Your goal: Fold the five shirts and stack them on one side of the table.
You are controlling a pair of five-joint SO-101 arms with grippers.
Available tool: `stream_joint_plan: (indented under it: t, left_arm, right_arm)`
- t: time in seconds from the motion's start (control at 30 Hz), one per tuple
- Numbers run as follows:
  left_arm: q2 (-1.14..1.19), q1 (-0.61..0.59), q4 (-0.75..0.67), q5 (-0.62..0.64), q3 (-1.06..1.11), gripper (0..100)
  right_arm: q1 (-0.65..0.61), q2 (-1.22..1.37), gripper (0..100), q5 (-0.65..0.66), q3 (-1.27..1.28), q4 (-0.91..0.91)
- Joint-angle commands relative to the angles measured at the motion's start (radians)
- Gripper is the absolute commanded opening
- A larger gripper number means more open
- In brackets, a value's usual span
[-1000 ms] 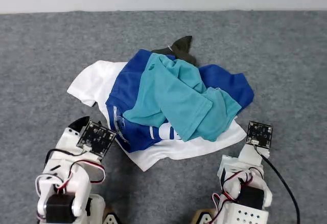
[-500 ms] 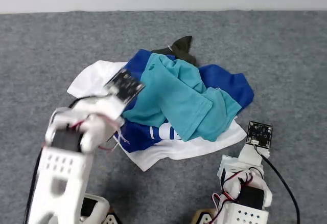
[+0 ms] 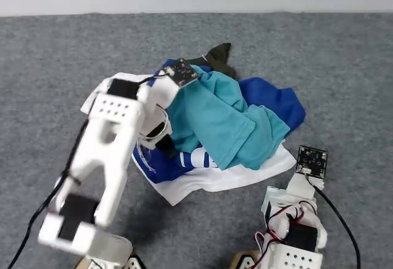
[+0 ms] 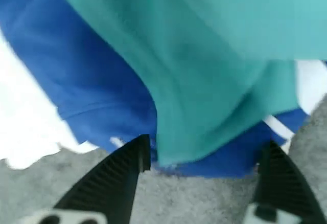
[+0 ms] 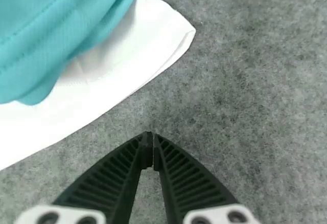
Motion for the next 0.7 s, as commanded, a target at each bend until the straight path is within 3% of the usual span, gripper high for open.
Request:
stream_joint_plan:
  t: [0.0,0.2,0.4,0.67]
  left_arm:
    - [0.130,0.008,-0.023,-0.014,-0.073,34]
    - [0.310,0.003,-0.157,0.063,-0.076,28]
    - [0.290,0.005,-0.158,0.075,-0.077,1]
    - [-0.046,-0.141,-0.120,0.118,-0.077,1]
  right_arm:
    - [0.005,-0.001,0.9,0.008,0.017,0.002]
    - [0.005,-0.001,0.9,0.008,0.017,0.002]
    - [0.005,-0.001,0.9,0.008,0.017,0.002]
    - [0.005,-0.001,0.9,0.008,0.017,0.002]
